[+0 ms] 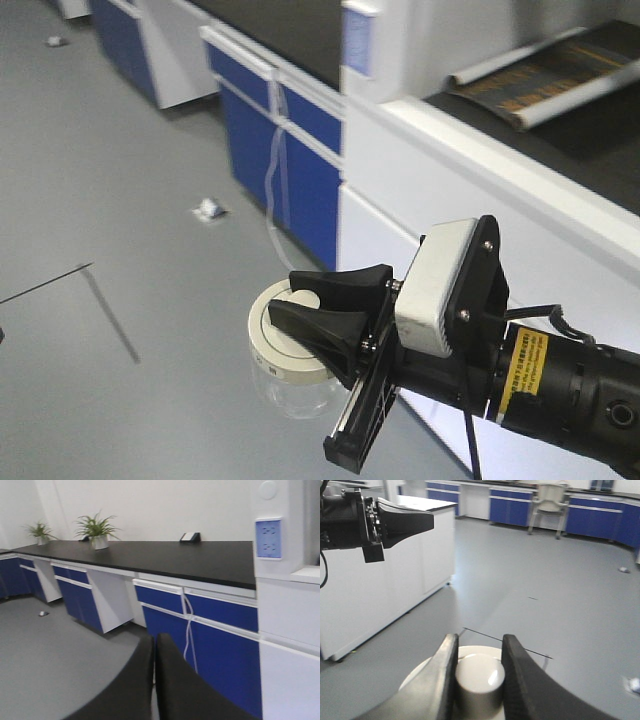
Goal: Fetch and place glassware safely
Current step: 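Hold the jar in the right gripper while the base drives away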
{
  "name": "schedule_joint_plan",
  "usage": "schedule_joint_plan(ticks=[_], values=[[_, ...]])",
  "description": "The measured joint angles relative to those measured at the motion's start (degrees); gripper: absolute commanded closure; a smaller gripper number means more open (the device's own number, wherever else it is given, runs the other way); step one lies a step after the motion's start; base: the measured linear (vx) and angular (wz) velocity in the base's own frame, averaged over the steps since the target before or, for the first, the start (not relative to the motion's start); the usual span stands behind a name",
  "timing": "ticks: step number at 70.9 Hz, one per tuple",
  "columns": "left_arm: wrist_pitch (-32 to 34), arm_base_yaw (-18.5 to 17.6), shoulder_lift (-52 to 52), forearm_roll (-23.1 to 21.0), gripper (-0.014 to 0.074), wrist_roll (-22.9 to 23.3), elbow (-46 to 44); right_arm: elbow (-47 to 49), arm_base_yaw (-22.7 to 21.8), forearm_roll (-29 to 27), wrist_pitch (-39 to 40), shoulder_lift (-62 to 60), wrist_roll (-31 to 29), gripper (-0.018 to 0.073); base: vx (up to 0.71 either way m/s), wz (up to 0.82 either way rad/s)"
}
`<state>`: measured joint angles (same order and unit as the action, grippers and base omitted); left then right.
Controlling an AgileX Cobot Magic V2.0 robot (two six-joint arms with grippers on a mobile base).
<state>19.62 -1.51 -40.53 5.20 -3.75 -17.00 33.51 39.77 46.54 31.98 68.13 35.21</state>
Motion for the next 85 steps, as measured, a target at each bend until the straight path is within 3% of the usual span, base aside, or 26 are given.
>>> schedule_joint_plan(ticks=[43,85], values=[[0.0,0.0,0.0,0.0,0.0603,0.0,0.0,0.0,0.0,0.0,0.0,0.0,0.0,0.0563,-0.05,0.67],[0.0,0.0,0.0,0.0,0.0603,0.0,0.0,0.0,0.0,0.05,0.0,0.0,0.0,0.0563,0.06,0.25]])
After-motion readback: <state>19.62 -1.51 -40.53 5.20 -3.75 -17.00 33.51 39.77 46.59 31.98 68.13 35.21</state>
